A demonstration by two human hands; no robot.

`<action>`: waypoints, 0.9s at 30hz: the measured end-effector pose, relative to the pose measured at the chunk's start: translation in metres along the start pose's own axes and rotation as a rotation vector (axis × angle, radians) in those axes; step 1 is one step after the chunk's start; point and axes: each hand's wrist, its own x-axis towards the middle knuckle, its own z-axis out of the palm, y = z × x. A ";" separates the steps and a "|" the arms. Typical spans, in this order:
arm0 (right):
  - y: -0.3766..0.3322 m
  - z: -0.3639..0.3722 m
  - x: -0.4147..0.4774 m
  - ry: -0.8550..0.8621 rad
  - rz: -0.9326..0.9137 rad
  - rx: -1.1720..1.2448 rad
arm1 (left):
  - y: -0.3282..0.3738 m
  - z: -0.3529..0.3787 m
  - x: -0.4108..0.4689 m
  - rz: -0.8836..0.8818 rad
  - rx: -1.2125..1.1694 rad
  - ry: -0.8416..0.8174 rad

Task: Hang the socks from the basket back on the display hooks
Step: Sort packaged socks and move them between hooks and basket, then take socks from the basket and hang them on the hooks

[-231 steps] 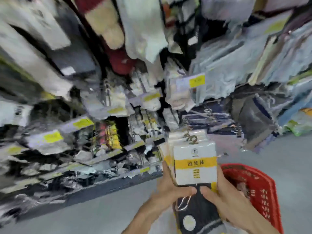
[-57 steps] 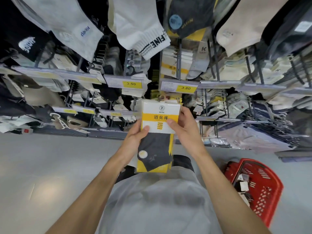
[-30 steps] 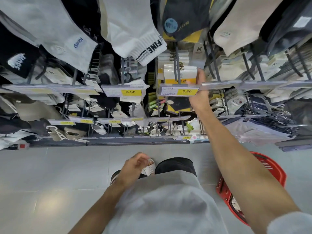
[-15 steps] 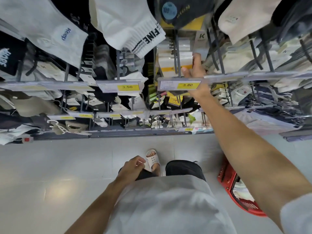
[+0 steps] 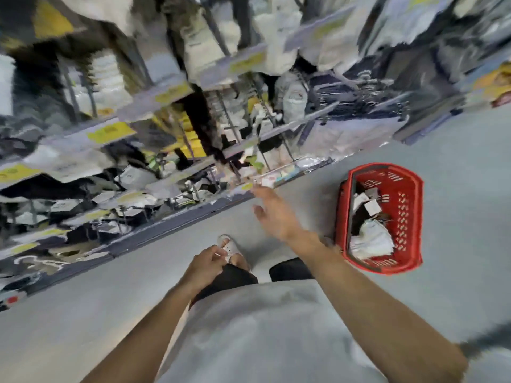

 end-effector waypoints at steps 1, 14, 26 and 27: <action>0.037 -0.009 -0.025 -0.017 0.093 0.019 | 0.012 0.017 0.005 0.016 0.026 -0.012; 0.331 -0.084 -0.200 0.207 0.802 0.382 | 0.205 0.320 0.085 0.152 0.404 -0.440; 0.586 0.009 -0.078 0.736 1.253 0.990 | 0.213 0.528 0.318 0.325 0.886 -0.555; 0.604 0.016 -0.066 0.748 1.267 1.008 | 0.208 0.540 0.336 0.366 0.981 -0.560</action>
